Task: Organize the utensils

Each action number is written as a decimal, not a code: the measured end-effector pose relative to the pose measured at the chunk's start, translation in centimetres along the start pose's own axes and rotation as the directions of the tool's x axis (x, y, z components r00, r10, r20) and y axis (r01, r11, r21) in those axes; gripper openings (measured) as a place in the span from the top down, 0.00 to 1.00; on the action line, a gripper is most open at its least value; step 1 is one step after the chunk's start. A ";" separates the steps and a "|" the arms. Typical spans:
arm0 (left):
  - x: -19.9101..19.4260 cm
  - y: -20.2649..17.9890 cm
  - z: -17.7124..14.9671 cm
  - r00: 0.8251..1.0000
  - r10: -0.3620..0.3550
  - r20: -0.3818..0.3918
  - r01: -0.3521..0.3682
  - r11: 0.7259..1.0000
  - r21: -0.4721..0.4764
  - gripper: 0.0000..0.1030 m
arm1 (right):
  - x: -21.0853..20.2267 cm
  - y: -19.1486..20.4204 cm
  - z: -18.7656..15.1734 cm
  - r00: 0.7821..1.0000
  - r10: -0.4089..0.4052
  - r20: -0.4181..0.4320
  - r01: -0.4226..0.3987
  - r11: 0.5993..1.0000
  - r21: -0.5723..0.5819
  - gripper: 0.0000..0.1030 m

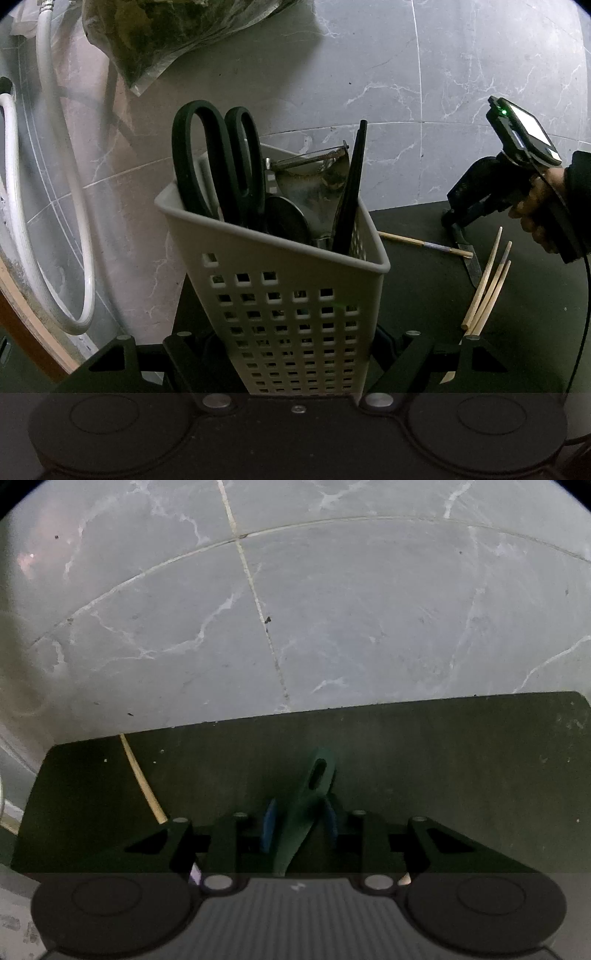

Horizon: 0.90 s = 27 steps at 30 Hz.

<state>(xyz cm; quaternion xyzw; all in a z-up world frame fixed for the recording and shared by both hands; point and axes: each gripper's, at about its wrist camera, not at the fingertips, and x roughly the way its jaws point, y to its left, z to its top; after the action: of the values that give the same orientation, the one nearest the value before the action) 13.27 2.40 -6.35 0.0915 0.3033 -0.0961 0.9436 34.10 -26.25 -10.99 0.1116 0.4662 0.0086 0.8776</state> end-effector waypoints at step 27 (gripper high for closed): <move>0.0 0.0 0.0 1.000 0.001 0.001 -0.001 1.000 -0.001 0.24 | -3.5 -1.6 -1.7 0.965 0.085 0.249 -0.125 0.981 0.150 0.80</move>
<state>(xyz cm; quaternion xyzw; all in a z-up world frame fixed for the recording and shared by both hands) 13.23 2.42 -6.37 0.0909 0.3031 -0.0956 0.9438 30.61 -27.87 -9.42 0.2082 0.3484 0.0032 0.9139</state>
